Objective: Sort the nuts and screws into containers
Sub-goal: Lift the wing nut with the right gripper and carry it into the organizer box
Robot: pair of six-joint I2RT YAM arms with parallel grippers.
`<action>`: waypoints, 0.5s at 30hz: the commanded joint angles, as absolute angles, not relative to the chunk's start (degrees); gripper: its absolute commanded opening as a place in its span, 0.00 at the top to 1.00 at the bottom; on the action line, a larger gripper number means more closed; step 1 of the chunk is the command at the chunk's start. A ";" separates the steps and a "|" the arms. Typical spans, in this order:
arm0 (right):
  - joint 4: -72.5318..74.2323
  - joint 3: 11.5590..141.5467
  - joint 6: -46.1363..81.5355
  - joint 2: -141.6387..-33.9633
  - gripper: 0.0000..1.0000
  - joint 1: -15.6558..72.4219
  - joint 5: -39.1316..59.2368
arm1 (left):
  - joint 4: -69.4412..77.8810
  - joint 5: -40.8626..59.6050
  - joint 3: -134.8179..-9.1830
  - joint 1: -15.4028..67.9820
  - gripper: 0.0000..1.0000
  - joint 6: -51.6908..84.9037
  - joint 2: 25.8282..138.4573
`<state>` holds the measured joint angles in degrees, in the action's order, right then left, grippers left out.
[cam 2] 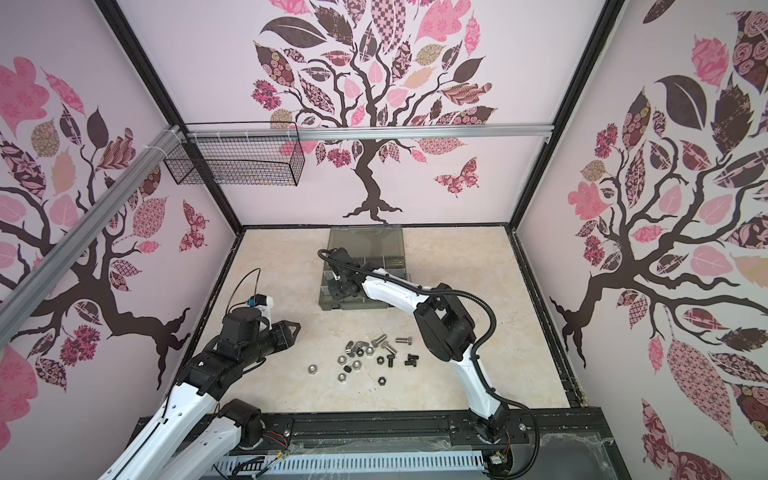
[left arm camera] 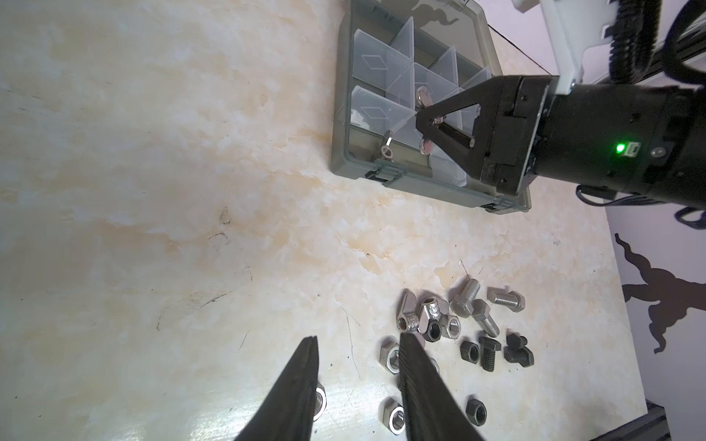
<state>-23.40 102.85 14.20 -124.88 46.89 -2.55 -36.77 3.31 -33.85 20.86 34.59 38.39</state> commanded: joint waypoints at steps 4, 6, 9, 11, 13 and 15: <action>-23.38 103.20 14.89 -126.86 0.69 47.06 -2.02 | -35.03 4.05 -31.90 20.52 0.62 34.76 39.23; -23.66 103.69 14.60 -127.00 0.68 47.03 -1.93 | -35.00 3.94 -31.86 20.57 0.62 34.95 39.35; -26.49 106.07 13.75 -126.75 0.68 47.04 -2.71 | -34.76 5.09 -32.19 20.56 0.62 35.00 39.56; -26.79 105.44 13.53 -124.68 0.68 47.09 -3.07 | -35.67 5.20 -32.67 20.56 0.62 34.98 39.45; -24.76 102.60 13.67 -121.62 0.68 47.08 -2.93 | -35.91 5.41 -32.38 20.54 0.62 34.84 39.13; -22.42 99.15 14.11 -118.17 0.68 47.03 -2.51 | -35.80 5.52 -32.08 20.55 0.62 34.72 39.38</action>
